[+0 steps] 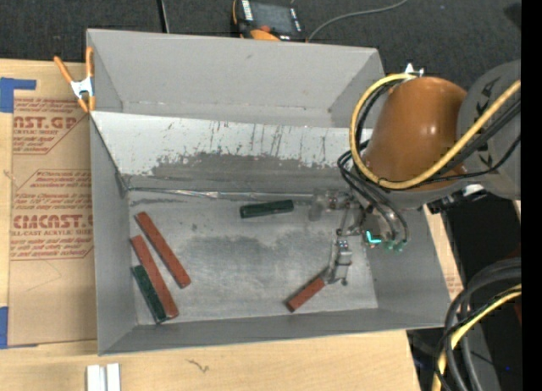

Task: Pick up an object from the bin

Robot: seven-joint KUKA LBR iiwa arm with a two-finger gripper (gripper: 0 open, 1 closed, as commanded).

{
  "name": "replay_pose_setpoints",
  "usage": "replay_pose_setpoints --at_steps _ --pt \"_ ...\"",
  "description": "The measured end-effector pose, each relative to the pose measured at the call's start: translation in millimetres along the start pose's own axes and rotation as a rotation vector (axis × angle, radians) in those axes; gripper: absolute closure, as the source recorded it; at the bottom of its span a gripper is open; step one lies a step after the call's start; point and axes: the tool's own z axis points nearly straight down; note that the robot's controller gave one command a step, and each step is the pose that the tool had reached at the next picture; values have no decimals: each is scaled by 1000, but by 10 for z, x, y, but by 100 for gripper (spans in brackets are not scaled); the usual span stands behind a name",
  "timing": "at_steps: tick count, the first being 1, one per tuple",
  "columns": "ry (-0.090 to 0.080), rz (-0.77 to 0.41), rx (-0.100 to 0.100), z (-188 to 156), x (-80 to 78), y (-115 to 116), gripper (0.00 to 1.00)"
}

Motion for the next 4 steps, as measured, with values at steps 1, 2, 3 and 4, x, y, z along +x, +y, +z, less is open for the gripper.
replay_pose_setpoints --at_steps 1,2,3,4 --pt "1 -22 1 1341 -41 -494 0" --pt "-9 -229 0 898 13 -100 0" --pt "-15 -201 1 1301 173 -193 0" --pt "-5 -203 0 1292 193 -191 100"
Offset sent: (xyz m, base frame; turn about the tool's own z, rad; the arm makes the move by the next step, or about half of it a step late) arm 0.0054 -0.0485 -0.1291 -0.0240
